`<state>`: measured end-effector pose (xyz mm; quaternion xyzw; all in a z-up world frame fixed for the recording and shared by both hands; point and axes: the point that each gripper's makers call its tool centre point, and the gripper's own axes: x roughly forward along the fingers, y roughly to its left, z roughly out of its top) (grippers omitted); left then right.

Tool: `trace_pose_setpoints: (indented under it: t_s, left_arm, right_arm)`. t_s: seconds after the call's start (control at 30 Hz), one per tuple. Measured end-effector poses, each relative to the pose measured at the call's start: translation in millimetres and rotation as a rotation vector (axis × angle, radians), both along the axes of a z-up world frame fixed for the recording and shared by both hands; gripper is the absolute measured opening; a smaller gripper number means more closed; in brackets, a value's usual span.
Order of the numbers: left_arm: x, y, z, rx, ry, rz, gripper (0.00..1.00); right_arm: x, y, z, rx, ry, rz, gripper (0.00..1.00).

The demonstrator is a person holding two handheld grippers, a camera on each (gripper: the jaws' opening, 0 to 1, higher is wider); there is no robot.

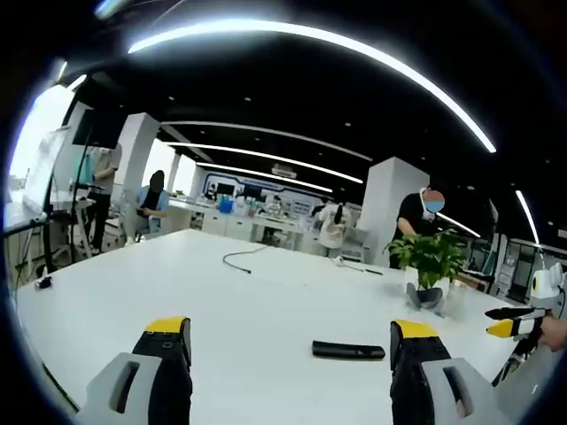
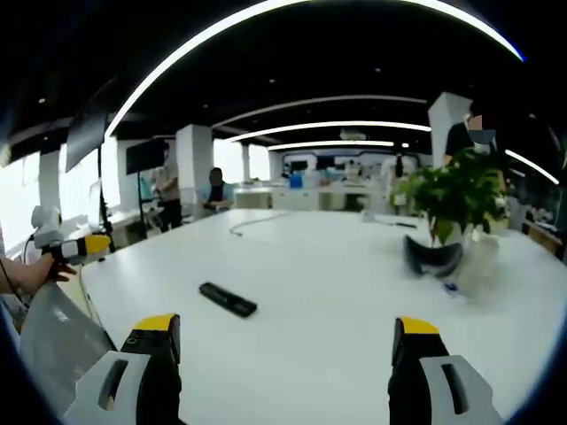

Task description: Press the specified remote control buttons in sequence, fully releasing each button before pressing the next.

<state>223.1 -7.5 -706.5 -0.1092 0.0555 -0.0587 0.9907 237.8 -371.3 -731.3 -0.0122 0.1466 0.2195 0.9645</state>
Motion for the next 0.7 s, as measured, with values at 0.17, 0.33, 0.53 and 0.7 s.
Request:
trace_pose_setpoints:
  t_s: [0.17,0.33,0.53,0.7]
  left_arm:
    - [0.1,-0.1,-1.3,0.003,0.007,-0.001,0.96]
    - [0.2,-1.9,-2.8,0.025,0.016,-0.007,0.97]
    - [1.1,-9.2,-6.2,0.089,0.035,-0.037,0.97]
    - [1.3,-10.5,-4.9,0.124,0.029,-0.042,0.98]
  right_arm:
    - [-0.1,0.1,0.2,0.004,0.0,0.0,0.99]
    - [-1.1,0.1,1.8,0.008,-0.006,0.002,0.93]
    - [-0.6,0.2,5.1,0.022,-0.019,-0.004,0.96]
    - [3.1,-1.1,2.9,0.081,0.004,-0.025,0.99]
